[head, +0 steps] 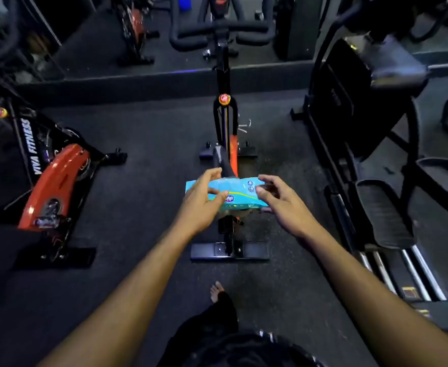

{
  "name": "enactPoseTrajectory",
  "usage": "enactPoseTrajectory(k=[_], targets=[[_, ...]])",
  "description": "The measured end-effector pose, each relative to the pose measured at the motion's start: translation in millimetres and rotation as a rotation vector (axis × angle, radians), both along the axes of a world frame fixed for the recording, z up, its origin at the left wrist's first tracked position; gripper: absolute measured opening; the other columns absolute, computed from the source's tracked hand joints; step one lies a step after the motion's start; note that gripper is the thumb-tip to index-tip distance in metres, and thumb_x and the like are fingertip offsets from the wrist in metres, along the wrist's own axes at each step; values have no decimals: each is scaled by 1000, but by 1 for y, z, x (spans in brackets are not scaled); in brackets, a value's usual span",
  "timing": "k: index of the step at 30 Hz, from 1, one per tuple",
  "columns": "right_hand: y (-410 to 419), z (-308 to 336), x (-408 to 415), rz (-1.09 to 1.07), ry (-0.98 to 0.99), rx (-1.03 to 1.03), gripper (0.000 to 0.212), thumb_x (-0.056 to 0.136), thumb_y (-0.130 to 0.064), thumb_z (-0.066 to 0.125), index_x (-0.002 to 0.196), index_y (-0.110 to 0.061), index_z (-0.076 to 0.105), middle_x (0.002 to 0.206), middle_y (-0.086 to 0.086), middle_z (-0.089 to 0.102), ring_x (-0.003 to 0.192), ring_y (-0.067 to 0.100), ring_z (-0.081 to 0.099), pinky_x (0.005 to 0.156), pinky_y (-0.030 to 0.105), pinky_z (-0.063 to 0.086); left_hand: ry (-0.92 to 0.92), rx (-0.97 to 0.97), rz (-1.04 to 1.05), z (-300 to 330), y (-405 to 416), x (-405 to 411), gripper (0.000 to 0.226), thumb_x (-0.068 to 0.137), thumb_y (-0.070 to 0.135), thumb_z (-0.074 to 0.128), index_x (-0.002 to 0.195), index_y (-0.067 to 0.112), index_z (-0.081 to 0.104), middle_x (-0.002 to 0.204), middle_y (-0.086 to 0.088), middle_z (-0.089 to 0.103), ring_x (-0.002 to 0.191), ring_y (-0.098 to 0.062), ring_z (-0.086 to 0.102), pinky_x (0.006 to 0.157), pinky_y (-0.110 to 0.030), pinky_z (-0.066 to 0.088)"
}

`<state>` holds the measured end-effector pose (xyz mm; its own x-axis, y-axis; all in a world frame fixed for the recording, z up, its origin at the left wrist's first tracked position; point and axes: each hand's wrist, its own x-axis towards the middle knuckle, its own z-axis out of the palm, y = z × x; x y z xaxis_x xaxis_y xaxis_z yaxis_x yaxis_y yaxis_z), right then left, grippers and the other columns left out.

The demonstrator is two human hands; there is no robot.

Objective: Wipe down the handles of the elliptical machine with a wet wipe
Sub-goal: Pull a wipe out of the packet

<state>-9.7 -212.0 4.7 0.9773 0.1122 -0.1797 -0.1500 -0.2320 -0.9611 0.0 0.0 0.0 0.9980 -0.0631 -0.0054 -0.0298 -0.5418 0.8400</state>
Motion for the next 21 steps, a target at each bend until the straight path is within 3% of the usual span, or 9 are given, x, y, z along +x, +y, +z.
enactPoseTrajectory(k=[3, 7, 11, 13, 15, 18, 21], targets=[[5, -16, 30, 10, -16, -153, 34, 99, -25, 63, 132, -28, 58, 119, -5, 66, 104, 14, 67, 99, 51, 54, -7, 207, -100, -17, 12, 39, 64, 93, 17, 75, 150, 19, 47, 145, 1, 55, 92, -18, 68, 97, -39, 53], [7, -35, 58, 23, -30, -289, 33, 99, -17, 63, 131, -25, 60, 119, -5, 68, 108, 15, 66, 102, 42, 51, 68, 379, -284, -42, 25, 73, 78, 91, 27, 78, 158, 24, 38, 151, 4, 48, 130, -21, 55, 105, -41, 47], [18, -50, 81, 66, -6, -376, 33, 99, -10, 59, 130, -22, 61, 119, -2, 69, 96, 12, 64, 96, 42, 54, 112, 398, -338, -54, 31, 89, 77, 87, 30, 82, 154, 28, 43, 137, 7, 49, 118, -19, 58, 97, -35, 47], [24, -56, 87, 115, 18, -399, 29, 100, -8, 56, 126, -19, 64, 111, -3, 72, 90, 11, 64, 93, 41, 55, 144, 391, -321, -58, 33, 93, 65, 83, 32, 86, 140, 32, 55, 122, 9, 48, 103, -19, 60, 90, -35, 49], [28, -56, 95, 171, 51, -418, 26, 102, -9, 52, 119, -21, 68, 100, -8, 73, 87, 12, 67, 90, 37, 55, 179, 356, -293, -61, 35, 97, 44, 79, 31, 90, 114, 31, 64, 107, 10, 47, 84, -14, 58, 81, -35, 49], [30, -55, 103, 281, 27, -494, 23, 100, -12, 56, 109, -24, 73, 96, -5, 74, 87, 15, 66, 85, 36, 53, 173, 255, -287, -67, 39, 96, 31, 77, 22, 91, 87, 28, 62, 98, 6, 49, 84, -11, 57, 76, -34, 47], [33, -54, 108, 434, -66, -561, 15, 97, -20, 65, 107, -24, 75, 101, 0, 70, 87, 15, 61, 84, 35, 49, 90, 179, -283, -70, 44, 90, 36, 77, 4, 85, 80, 30, 60, 96, 8, 48, 85, 1, 52, 75, -24, 42]])
